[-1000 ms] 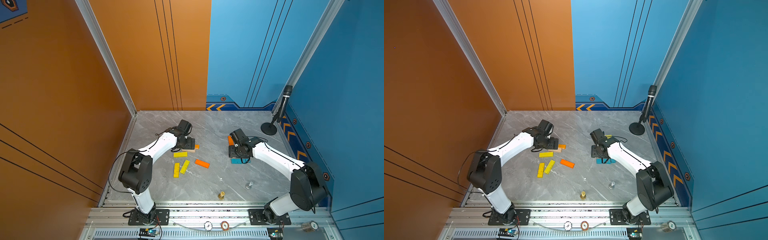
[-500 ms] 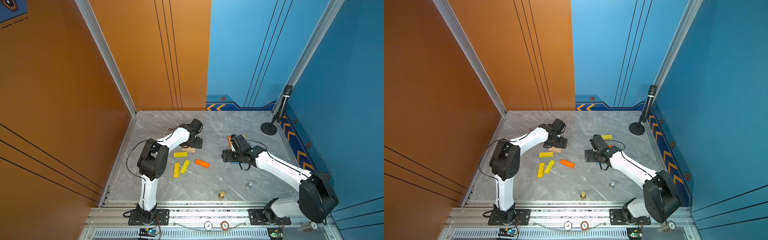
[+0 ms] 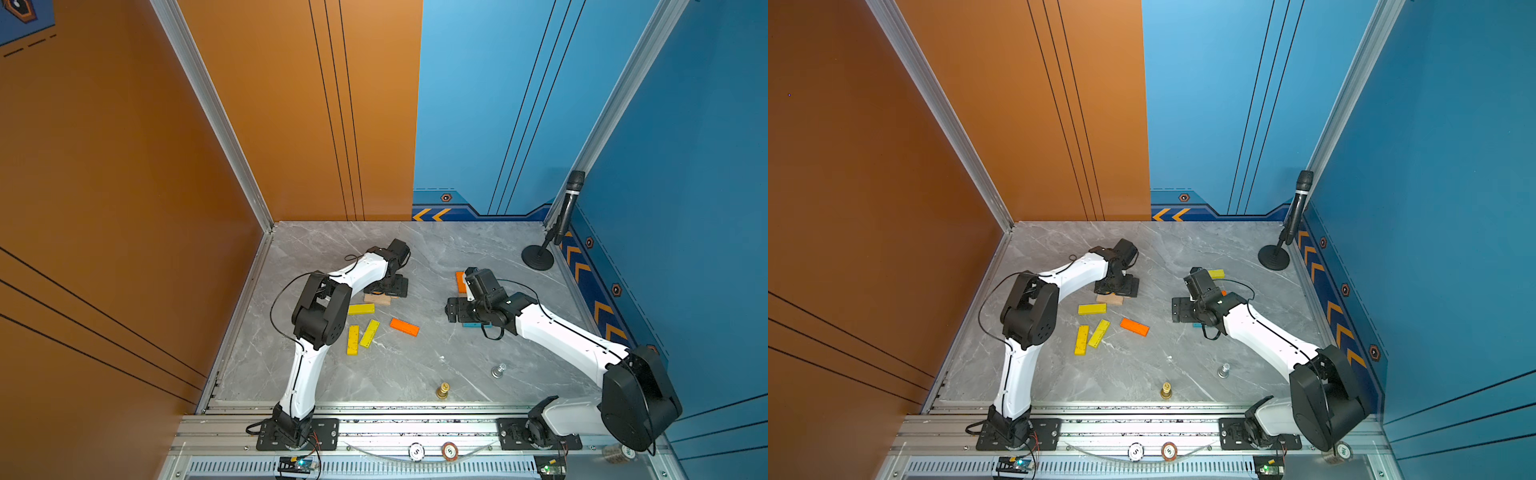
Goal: Assemble the number 6 with building blocks
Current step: Adjust the building block at the center of the board.
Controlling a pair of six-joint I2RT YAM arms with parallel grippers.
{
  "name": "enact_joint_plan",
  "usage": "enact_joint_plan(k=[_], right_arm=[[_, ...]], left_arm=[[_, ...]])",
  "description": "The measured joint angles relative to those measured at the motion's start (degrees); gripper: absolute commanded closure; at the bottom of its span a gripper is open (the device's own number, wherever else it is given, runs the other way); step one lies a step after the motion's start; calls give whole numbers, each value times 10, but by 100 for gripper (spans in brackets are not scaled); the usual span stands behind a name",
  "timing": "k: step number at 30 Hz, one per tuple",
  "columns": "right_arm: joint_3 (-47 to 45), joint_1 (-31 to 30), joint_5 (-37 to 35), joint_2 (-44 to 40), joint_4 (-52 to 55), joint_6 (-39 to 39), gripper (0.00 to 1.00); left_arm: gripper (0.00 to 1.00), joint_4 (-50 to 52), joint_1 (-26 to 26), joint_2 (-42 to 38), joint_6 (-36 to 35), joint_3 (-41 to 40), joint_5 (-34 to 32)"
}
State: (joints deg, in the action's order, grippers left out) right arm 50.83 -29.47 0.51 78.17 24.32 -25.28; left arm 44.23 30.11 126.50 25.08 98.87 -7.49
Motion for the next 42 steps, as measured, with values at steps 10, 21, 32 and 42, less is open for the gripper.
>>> enact_joint_plan(k=[10, 21, 32, 42], right_arm=[[-20, 26, 8, -32, 0, -1, 7], [-30, 44, 13, -53, 1, -2, 8], [34, -45, 22, 43, 1, 37, 22], [255, -118, 7, 284, 5, 58, 35]], left_arm=[[6, 4, 5, 43, 23, 66, 2], [8, 7, 31, 80, 74, 128, 2], [3, 18, -8, 45, 99, 136, 71], [1, 4, -154, -191, 82, 2, 79]])
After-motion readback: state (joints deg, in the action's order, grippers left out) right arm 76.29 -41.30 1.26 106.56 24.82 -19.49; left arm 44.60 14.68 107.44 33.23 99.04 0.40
